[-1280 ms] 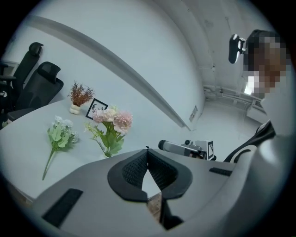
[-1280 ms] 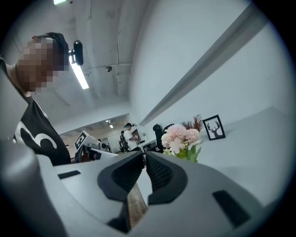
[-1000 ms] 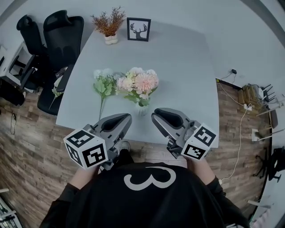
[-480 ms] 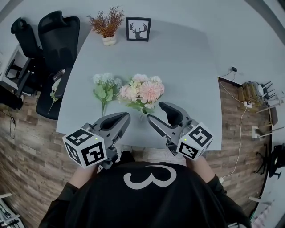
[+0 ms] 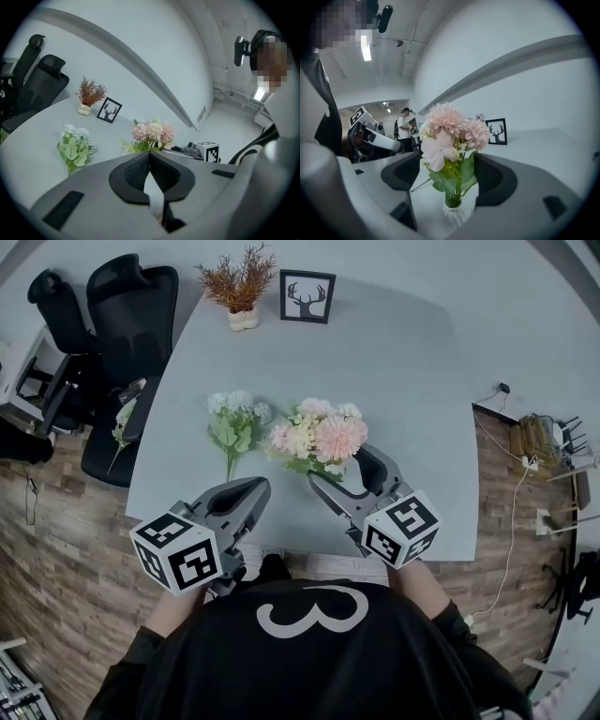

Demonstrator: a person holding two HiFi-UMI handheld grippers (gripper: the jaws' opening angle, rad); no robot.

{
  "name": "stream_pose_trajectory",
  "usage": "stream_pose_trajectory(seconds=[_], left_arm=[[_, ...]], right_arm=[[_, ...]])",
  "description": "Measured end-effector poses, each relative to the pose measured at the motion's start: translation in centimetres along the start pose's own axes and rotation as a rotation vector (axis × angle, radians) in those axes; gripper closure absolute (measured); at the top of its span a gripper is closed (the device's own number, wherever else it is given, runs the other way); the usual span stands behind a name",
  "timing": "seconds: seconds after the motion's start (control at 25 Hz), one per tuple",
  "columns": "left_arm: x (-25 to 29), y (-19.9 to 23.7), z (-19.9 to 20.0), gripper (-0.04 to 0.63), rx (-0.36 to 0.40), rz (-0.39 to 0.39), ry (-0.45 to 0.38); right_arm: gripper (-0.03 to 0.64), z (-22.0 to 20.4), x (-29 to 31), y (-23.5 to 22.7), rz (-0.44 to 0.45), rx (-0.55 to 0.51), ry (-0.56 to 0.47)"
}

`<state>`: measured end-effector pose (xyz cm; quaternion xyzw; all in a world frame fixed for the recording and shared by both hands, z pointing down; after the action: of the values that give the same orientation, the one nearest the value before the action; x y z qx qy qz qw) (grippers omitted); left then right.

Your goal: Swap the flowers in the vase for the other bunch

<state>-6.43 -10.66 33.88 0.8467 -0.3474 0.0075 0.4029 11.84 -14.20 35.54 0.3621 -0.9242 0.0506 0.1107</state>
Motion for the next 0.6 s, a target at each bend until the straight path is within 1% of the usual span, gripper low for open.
stream_pose_trajectory(seconds=[0.16,0.32,0.52,0.6], left_arm=[[-0.6,0.8,0.1,0.584,-0.013,0.021,-0.02],[-1.1,1.5,0.4,0.584,-0.024,0.033,-0.033],[-1.3,2.0,0.4,0.584,-0.032,0.04,-0.034],[-1.4,2.1,0.4,0.584,-0.034,0.041,-0.035]], right_arm=[[0.272,-0.2,1.1,-0.2,-0.027,0.031,-0.001],[0.272,-0.5,2.1,-0.6,-0.062,0.04,0.009],[0.273,-0.9,3.4,-0.5,-0.07,0.0,0.038],[0.275,-0.9,3.6,-0.5,-0.079,-0.001,0.036]])
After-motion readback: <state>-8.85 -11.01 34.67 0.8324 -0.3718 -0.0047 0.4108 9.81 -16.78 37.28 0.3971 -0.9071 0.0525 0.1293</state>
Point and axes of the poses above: the fingertips, and each gripper's own axes: x forward along the fingers, y to its left, z out of its top, the point moved 6 cm from there along -x, backward along the fingers, and after that the axes turned 10 degrees about -x, right-handed, at the moved point
